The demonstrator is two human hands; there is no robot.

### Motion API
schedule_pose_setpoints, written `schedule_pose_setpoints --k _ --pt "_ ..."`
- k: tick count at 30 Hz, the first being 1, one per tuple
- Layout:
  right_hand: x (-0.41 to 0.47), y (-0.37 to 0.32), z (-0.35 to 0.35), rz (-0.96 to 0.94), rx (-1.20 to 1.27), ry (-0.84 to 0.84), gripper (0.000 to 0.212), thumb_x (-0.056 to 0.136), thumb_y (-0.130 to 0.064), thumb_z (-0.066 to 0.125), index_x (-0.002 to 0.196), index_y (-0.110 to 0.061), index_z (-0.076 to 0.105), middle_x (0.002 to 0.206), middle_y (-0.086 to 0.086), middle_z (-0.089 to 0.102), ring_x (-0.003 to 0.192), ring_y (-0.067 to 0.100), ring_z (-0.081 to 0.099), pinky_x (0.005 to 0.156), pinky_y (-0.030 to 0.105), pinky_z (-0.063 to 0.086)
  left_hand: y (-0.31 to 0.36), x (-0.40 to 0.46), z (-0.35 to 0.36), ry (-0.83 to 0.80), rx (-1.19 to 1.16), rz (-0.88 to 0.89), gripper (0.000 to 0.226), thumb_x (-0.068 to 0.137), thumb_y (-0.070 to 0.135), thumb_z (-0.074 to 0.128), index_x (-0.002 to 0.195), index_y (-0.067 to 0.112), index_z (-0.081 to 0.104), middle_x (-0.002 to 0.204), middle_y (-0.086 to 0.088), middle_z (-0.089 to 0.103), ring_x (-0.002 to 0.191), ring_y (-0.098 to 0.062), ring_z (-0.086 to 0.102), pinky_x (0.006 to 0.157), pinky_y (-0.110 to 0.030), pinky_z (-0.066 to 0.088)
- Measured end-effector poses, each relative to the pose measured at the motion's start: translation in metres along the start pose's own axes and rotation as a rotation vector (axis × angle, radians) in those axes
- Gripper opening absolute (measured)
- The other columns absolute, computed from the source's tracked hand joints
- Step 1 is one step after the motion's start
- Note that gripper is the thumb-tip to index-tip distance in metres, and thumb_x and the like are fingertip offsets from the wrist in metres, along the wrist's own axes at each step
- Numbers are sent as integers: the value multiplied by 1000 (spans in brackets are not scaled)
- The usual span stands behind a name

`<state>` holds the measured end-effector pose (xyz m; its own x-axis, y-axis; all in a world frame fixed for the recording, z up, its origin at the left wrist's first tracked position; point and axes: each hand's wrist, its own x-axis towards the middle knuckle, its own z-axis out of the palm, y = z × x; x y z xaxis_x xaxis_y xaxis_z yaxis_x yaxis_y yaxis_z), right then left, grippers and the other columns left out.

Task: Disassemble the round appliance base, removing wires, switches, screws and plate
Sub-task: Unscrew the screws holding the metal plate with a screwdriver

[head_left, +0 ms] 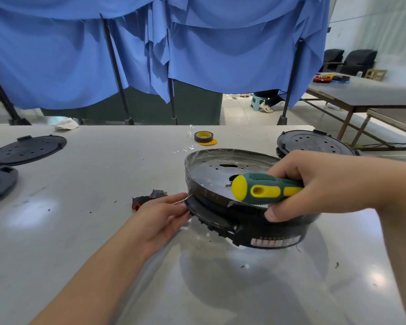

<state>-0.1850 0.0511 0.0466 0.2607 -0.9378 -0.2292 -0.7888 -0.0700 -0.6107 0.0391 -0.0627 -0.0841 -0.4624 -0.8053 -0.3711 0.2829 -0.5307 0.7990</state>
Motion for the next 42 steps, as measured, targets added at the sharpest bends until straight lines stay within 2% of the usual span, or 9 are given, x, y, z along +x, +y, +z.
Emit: schedule_pose_setpoints --k 6,10,17,21,25,29,33,36,42 --pt "1 3 -1 -42 19 -4 23 66 -49 72 80 -30 70 79 4 68 71 19 65 66 36 51 -4 1 -3 34 243 238 39 83 -13 60 110 15 63 91 -6 77 77 -19 74 59 -20 56" --pt "3 4 0 -43 33 -32 15 69 -45 74 70 -32 68 61 -6 59 54 6 55 58 30 44 -7 0 0 133 542 440 37 81 -3 69 109 20 65 80 4 76 64 -19 73 55 -22 56" --pt "9 -3 8 -12 -1 -57 19 76 -39 76 66 -29 64 53 -8 49 48 8 47 55 28 39 6 -5 0 209 725 458 27 94 0 44 98 7 69 65 1 73 57 -15 70 57 -33 61" --pt "16 -8 17 -1 -88 -49 17 74 -41 75 69 -28 65 56 -9 49 51 5 45 57 26 37 17 -12 8 226 658 294 49 89 58 45 84 19 73 71 6 75 64 -8 71 54 -26 58" --pt "20 -14 24 3 -100 -49 18 75 -39 74 61 -36 63 52 -11 47 47 4 42 53 22 33 12 -17 11 102 881 277 81 44 97 42 85 36 75 87 10 75 87 -8 69 81 -32 52" --pt "25 -18 32 2 -127 -44 17 76 -37 73 66 -26 63 56 -6 46 52 10 42 55 30 33 7 -13 18 22 886 312 34 48 59 66 75 40 72 69 27 70 68 7 66 58 -11 46" --pt "34 -22 46 -30 -168 5 18 76 -36 71 69 -21 63 55 -5 45 50 11 41 53 31 33 8 -14 22 118 773 269 9 51 31 60 54 29 68 47 12 60 47 -6 57 52 -21 43" --pt "43 -22 58 -51 -234 40 24 78 -39 69 73 -17 61 55 -4 44 50 12 40 52 28 33 6 -18 17 151 766 369 33 71 10 59 42 26 59 38 11 44 38 -5 41 42 -16 34" --pt "39 -21 43 -94 -72 117 36 77 -55 67 72 -21 58 52 -9 43 44 5 40 42 18 37 6 -19 9 155 690 409 22 77 6 65 92 18 74 81 2 75 79 -13 68 66 -23 50"
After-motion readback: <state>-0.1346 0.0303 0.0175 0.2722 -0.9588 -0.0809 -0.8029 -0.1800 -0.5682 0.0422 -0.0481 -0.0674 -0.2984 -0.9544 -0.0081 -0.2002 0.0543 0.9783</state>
